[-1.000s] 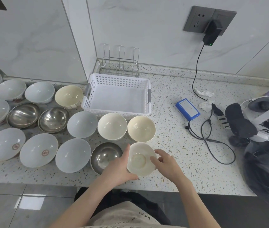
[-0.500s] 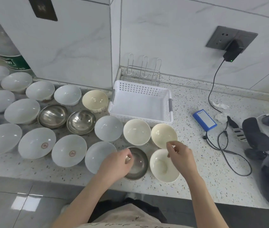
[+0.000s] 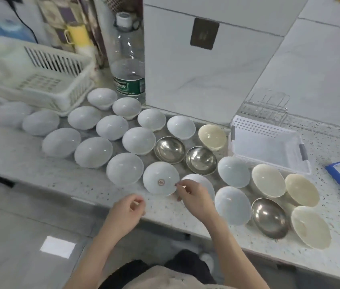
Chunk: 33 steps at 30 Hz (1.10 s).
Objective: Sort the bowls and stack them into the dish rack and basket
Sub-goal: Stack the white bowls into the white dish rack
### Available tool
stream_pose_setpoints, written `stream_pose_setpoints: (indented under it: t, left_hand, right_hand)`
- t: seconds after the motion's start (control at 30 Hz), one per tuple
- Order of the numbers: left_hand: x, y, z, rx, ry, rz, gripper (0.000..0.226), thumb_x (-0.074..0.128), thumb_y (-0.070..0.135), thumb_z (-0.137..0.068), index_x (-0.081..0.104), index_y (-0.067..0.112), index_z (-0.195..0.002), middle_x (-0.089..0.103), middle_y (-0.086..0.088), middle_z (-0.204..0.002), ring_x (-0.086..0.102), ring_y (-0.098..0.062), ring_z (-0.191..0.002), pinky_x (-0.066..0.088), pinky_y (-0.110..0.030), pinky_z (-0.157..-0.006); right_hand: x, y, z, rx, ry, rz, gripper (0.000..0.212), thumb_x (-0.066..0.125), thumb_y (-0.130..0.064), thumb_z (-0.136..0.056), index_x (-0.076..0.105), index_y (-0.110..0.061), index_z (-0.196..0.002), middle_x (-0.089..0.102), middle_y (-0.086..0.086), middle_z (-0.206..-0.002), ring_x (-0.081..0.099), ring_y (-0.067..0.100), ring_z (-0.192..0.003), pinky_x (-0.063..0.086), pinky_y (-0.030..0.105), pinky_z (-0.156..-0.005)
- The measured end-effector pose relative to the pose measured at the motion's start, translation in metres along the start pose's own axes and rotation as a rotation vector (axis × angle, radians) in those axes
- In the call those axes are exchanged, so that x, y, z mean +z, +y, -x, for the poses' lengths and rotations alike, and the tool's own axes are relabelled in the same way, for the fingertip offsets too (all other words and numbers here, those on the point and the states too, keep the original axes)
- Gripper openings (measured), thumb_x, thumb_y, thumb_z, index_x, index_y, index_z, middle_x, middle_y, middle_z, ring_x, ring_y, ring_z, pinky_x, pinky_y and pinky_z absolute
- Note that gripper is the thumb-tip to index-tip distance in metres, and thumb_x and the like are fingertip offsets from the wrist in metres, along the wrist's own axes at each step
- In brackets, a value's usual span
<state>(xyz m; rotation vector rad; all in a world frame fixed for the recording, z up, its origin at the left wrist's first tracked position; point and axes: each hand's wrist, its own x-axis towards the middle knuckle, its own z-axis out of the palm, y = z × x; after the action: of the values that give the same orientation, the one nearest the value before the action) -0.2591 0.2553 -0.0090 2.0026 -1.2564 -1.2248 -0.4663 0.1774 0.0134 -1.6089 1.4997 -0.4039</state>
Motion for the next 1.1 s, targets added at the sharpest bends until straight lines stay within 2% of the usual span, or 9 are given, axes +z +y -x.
stream_pose_setpoints:
  t: [0.1, 0.17, 0.3, 0.4, 0.47, 0.63, 0.73, 0.9, 1.1]
  left_hand:
    - [-0.04, -0.032, 0.006, -0.063, 0.051, 0.134, 0.008, 0.06, 0.028, -0.096, 0.064, 0.032, -0.091, 0.074, 0.009, -0.073, 0.069, -0.008, -0.062, 0.054, -0.03, -0.065]
    - [-0.061, -0.051, 0.009, -0.098, 0.101, 0.245, 0.007, 0.061, 0.024, -0.097, 0.067, 0.026, -0.094, 0.075, 0.008, -0.073, 0.071, -0.013, -0.067, 0.057, -0.035, -0.068]
    - [-0.095, -0.075, 0.007, -0.181, 0.198, 0.432, 0.007, 0.06, 0.026, -0.098, 0.067, 0.025, -0.098, 0.075, 0.009, -0.077, 0.064, -0.005, -0.053, 0.045, -0.019, -0.056]
    - [-0.121, -0.087, -0.001, -0.235, 0.251, 0.565, 0.008, 0.06, 0.022, -0.098, 0.068, 0.02, -0.097, 0.075, 0.005, -0.074, 0.062, -0.007, -0.052, 0.042, -0.022, -0.053]
    - [-0.142, -0.095, -0.007, -0.26, 0.274, 0.611, 0.009, 0.059, 0.022, -0.098, 0.068, 0.022, -0.098, 0.076, 0.004, -0.074, 0.062, -0.008, -0.053, 0.043, -0.025, -0.054]
    - [-0.209, -0.127, -0.034, -0.302, 0.354, 0.646, 0.011, 0.058, 0.019, -0.099, 0.069, 0.022, -0.097, 0.075, 0.007, -0.072, 0.061, -0.003, -0.049, 0.044, -0.029, -0.061]
    - [-0.261, -0.149, -0.058, -0.34, 0.38, 0.64, 0.011, 0.057, 0.019, -0.099, 0.068, 0.021, -0.099, 0.076, 0.004, -0.072, 0.062, -0.01, -0.056, 0.044, -0.029, -0.062]
    - [-0.348, -0.17, -0.099, -0.371, 0.402, 0.586, 0.011, 0.057, 0.021, -0.099, 0.066, 0.02, -0.106, 0.075, -0.004, -0.089, 0.061, -0.018, -0.067, 0.043, -0.027, -0.061]
    - [-0.399, -0.185, -0.15, -0.365, 0.416, 0.626, 0.02, 0.057, 0.022, -0.099, 0.058, 0.021, -0.119, 0.073, -0.005, -0.096, 0.061, -0.023, -0.071, 0.042, -0.032, -0.06]
  right_hand:
    - [0.047, -0.037, -0.006, -0.041, -0.085, 0.009, 0.02, 0.05, -0.032, -0.094, 0.07, -0.029, -0.092, 0.07, -0.01, -0.066, 0.058, -0.006, -0.059, 0.039, 0.009, -0.051]
    - [0.074, -0.06, -0.012, -0.071, -0.152, 0.014, 0.019, 0.05, -0.029, -0.094, 0.068, -0.028, -0.09, 0.069, -0.01, -0.064, 0.056, -0.007, -0.056, 0.039, 0.014, -0.057]
    - [0.112, -0.101, -0.03, -0.079, -0.267, 0.06, 0.018, 0.049, -0.033, -0.093, 0.067, -0.033, -0.096, 0.069, -0.013, -0.067, 0.055, -0.003, -0.055, 0.041, 0.017, -0.054]
    - [0.137, -0.13, -0.049, -0.084, -0.312, 0.028, 0.019, 0.051, -0.03, -0.094, 0.069, -0.027, -0.1, 0.069, -0.01, -0.067, 0.051, -0.001, -0.047, 0.038, 0.013, -0.047]
    - [0.158, -0.15, -0.063, -0.079, -0.308, 0.013, 0.019, 0.051, -0.028, -0.092, 0.069, -0.027, -0.096, 0.069, -0.011, -0.064, 0.052, -0.001, -0.049, 0.039, 0.014, -0.048]
    - [0.23, -0.2, -0.103, -0.027, -0.354, -0.145, 0.018, 0.053, -0.027, -0.091, 0.068, -0.033, -0.083, 0.069, -0.011, -0.062, 0.046, 0.007, -0.05, 0.044, 0.024, -0.052]
    - [0.273, -0.234, -0.13, 0.013, -0.422, -0.213, 0.017, 0.053, -0.029, -0.091, 0.07, -0.029, -0.092, 0.069, -0.011, -0.064, 0.05, 0.003, -0.053, 0.046, 0.022, -0.06]
    - [0.322, -0.293, -0.164, 0.043, -0.471, -0.213, 0.023, 0.052, -0.029, -0.093, 0.071, -0.022, -0.105, 0.069, -0.013, -0.067, 0.052, 0.012, -0.061, 0.046, 0.024, -0.062]
    - [0.356, -0.329, -0.175, 0.129, -0.595, -0.28, 0.019, 0.053, -0.028, -0.091, 0.071, -0.023, -0.092, 0.067, -0.013, -0.064, 0.05, 0.0, -0.051, 0.041, 0.012, -0.053]
